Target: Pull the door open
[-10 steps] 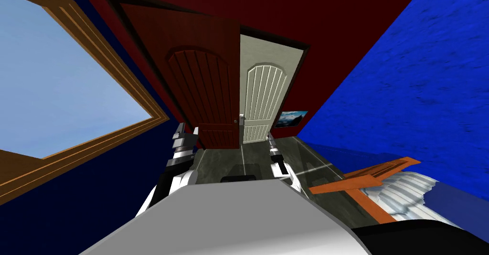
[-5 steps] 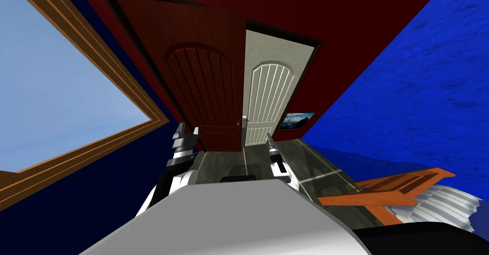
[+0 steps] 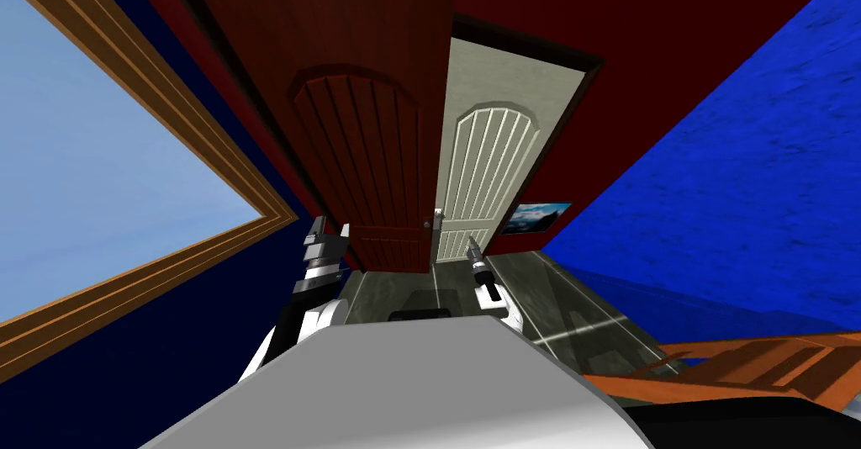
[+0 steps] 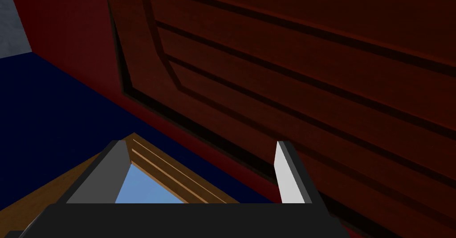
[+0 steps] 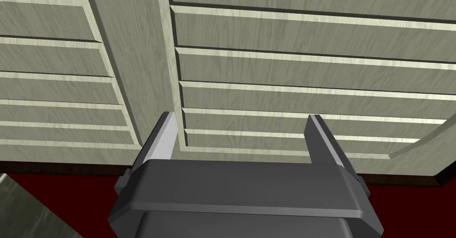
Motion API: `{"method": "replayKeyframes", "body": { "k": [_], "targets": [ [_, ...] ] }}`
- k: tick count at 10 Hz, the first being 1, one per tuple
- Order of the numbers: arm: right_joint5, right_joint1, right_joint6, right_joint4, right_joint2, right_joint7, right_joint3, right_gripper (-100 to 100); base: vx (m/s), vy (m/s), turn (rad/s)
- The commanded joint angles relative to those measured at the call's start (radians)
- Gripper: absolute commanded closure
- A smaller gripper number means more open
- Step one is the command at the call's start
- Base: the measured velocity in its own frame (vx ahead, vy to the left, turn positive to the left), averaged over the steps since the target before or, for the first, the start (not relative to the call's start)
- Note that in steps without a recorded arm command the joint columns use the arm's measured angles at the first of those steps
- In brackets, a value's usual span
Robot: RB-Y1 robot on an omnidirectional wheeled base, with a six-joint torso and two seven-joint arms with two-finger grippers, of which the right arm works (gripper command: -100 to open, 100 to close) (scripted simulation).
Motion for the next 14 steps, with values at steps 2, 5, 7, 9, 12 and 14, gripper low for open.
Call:
{"method": "replayKeyframes", "body": {
  "k": [2,5,7,9,12,14],
  "targets": [
    [0.004,-0.028,0.009,0.049,-0.001,-0.028,0.007,-100,0.198,0.094,0.072],
    [0.009,-0.055,0.015,0.082,0.005,-0.049,0.022,-100,0.189,0.116,0.083],
    [0.012,-0.070,0.015,0.090,0.012,-0.055,0.035,-100,0.163,0.109,0.086],
    [0.005,-0.052,0.018,0.100,-0.009,-0.054,-0.001,-100,-0.014,-0.002,-0.060],
    [-0.003,-0.036,0.025,0.121,-0.035,-0.052,-0.053,-100,-0.159,-0.110,-0.070],
    [-0.010,-0.028,0.029,0.139,-0.054,-0.049,-0.096,-100,-0.121,-0.048,-0.013]
  ]
}}
